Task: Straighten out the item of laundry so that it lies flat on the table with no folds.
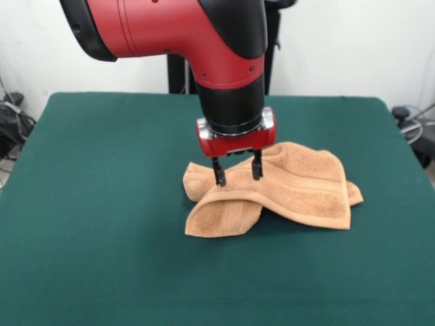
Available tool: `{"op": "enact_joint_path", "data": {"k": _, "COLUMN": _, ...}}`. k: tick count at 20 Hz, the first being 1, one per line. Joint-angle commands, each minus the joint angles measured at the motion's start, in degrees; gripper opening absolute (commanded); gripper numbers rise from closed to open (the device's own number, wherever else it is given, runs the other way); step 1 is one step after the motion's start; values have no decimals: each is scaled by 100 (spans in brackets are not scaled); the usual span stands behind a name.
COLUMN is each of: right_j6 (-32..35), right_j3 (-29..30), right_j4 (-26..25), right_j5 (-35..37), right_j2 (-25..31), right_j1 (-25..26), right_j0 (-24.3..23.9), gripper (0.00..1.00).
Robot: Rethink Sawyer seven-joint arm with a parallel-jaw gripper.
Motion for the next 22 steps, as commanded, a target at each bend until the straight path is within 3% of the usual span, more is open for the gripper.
{"op": "enact_joint_path", "data": {"k": 1, "right_j6": -616, "right_j3": 27, "right_j4": -557, "right_j5": -414, "right_j2": 238, "right_j1": 61, "right_j0": 38, "gripper": 100}}
{"op": "enact_joint_path", "data": {"k": 22, "right_j6": -455, "right_j3": 109, "right_j4": -626, "right_j5": -634, "right_j2": 173, "right_j1": 99, "right_j0": 16, "gripper": 100}}
